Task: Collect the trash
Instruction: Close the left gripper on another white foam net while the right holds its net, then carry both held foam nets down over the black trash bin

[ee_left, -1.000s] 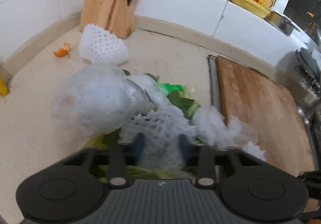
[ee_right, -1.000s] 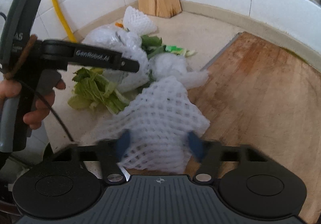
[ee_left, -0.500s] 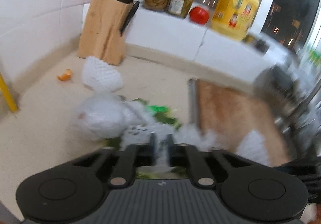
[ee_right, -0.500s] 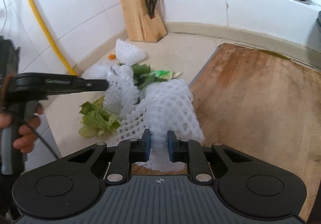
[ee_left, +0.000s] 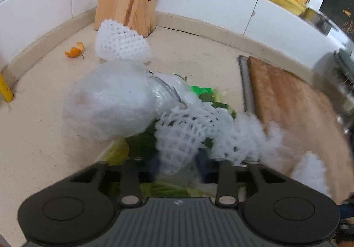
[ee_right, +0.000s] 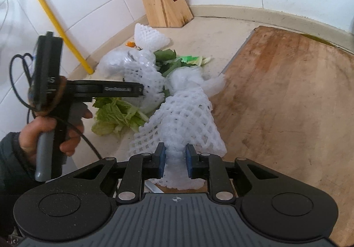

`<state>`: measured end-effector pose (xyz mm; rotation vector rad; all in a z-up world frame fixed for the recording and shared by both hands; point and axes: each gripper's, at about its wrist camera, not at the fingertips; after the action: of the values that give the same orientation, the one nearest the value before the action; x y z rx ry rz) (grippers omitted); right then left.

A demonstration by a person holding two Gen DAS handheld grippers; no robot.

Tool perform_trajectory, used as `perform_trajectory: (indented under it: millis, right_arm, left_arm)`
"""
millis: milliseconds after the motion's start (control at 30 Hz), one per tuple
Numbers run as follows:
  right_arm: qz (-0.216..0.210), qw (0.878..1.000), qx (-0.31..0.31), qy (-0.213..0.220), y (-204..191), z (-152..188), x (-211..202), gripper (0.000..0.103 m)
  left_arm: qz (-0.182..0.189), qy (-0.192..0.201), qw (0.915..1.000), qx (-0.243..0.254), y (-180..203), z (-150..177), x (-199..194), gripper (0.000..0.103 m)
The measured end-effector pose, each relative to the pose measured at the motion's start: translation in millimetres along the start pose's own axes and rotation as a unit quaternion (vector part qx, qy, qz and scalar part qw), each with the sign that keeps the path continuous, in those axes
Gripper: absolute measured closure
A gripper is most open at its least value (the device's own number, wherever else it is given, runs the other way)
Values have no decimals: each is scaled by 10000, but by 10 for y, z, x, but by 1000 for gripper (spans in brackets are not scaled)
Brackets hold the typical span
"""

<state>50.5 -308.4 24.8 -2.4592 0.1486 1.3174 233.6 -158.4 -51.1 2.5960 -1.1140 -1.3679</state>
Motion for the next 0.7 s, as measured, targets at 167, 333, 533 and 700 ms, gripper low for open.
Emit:
perform_trajectory:
  millis: [167,333,533,700]
  right_arm:
    - [25,10000,8,8,8,-65,37,80]
    - [16,9997,55,231,27,-159,-76,81]
    - [-86,9993,-33,351,-63,-215,-105,81]
    - [-251,9989,-240,309,-222,-190,-121,81]
  left_arm:
    - [385,279,9983,-323,-55,-22,-363,94]
    - [584,653,9950,-472,-48,-48,-727,94]
    - [602,770,9939,-517,-3,61,-995,94]
    - [534,775,9934,-649,-19,336,-1198,94]
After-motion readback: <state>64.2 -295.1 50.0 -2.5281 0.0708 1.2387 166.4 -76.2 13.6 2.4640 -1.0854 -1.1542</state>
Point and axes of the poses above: each gripper's, at about its wrist camera, not at the fingertips, and x roughly the way its jaws point, y to its right, z to its underside, and after that the axes turned 8 degrees about z, right-handed
